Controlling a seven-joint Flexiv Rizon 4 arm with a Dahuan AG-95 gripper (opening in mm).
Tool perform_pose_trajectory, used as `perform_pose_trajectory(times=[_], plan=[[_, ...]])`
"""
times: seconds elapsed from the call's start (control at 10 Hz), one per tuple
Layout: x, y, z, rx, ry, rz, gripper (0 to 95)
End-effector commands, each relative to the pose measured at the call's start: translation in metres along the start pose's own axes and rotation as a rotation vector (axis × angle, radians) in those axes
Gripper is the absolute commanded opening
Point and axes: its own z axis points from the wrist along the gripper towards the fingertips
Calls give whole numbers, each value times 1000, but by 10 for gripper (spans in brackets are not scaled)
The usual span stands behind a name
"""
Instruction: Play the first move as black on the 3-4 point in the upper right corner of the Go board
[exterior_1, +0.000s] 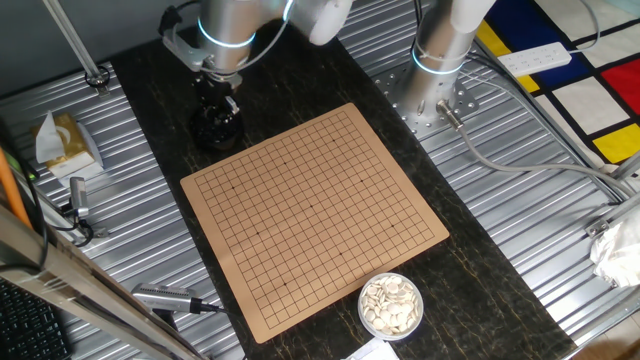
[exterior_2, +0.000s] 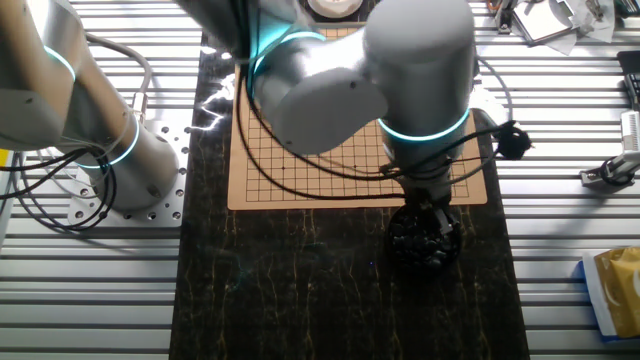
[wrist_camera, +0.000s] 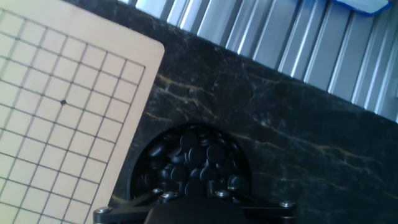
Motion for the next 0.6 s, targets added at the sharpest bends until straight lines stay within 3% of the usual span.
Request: perform_pose_trajectory(times=[0.1, 0.2, 0.4, 0.5, 0.6], plan=[[0, -1, 0, -83, -4, 65, 190], [0, -1, 0, -124, -8, 86, 190], [0, -1, 0, -166, -22, 92, 190], [0, -1, 0, -161, -21, 86, 190], [0, -1, 0, -163, -22, 85, 380]])
